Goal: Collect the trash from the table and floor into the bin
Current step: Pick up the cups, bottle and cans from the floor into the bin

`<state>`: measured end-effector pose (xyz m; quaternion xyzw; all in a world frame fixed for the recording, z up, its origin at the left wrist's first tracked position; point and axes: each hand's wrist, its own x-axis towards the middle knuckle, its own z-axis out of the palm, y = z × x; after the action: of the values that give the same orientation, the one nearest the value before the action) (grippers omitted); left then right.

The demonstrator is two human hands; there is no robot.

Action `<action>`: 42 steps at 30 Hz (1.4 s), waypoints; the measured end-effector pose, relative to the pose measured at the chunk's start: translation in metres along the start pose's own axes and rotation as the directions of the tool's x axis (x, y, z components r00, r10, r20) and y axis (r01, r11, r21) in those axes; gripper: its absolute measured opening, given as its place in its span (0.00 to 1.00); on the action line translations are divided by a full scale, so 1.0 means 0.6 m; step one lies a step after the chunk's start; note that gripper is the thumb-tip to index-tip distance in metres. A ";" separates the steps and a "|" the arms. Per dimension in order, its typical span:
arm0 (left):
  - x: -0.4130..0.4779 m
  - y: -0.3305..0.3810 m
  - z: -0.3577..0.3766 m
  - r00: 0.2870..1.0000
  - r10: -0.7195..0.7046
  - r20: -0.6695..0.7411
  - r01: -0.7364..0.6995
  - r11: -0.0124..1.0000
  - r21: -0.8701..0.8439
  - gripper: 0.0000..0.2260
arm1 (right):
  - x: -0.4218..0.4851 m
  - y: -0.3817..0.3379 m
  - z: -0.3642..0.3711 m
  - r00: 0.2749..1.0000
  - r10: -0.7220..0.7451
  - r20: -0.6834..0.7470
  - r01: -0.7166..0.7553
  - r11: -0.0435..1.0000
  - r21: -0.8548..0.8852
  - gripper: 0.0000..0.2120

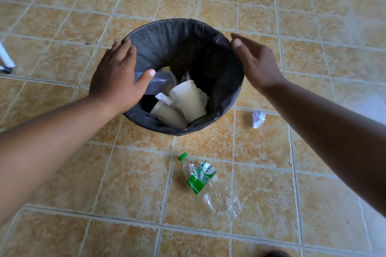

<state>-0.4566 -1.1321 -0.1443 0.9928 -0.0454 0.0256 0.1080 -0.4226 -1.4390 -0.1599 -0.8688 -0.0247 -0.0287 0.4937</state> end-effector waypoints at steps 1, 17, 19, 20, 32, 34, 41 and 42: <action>0.000 -0.001 0.000 1.000 0.002 0.000 -0.002 1.000 0.002 0.33 | -0.001 0.019 -0.007 1.000 0.013 -0.027 -0.013 1.000 -0.014 0.25; 0.004 -0.005 0.004 1.000 -0.003 -0.016 0.003 1.000 -0.009 0.32 | -0.088 0.269 -0.016 0.839 0.456 0.298 0.057 0.471 -0.880 0.14; 0.004 -0.005 0.004 1.000 -0.003 -0.013 0.003 1.000 -0.010 0.32 | -0.088 0.276 -0.020 0.857 0.438 0.272 0.040 0.470 -0.882 0.08; 0.003 -0.005 0.004 1.000 -0.003 -0.013 0.003 1.000 -0.010 0.32 | -0.088 0.275 -0.021 0.860 0.445 0.251 0.008 0.479 -0.878 0.06; 0.002 -0.005 0.003 1.000 0.006 -0.002 -0.006 1.000 -0.007 0.33 | -0.094 0.283 -0.022 0.861 0.407 0.306 0.071 0.499 -0.863 0.15; 0.001 -0.005 0.004 1.000 0.012 -0.004 -0.012 1.000 -0.002 0.33 | -0.103 0.290 -0.023 0.836 0.442 0.326 0.075 0.496 -0.865 0.07; 0.002 -0.005 0.003 1.000 0.016 -0.003 -0.016 1.000 0.002 0.33 | -0.061 0.259 -0.046 0.927 0.295 0.234 -0.021 0.661 -0.750 0.10; 0.002 -0.005 0.003 1.000 0.016 -0.002 -0.016 1.000 0.003 0.33 | -0.046 0.244 -0.051 0.946 0.255 0.201 -0.038 0.700 -0.713 0.09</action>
<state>-0.4552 -1.1294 -0.1464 0.9925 -0.0533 0.0277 0.1061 -0.4403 -1.5402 -0.2716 -0.9844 -0.0127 0.1290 0.1191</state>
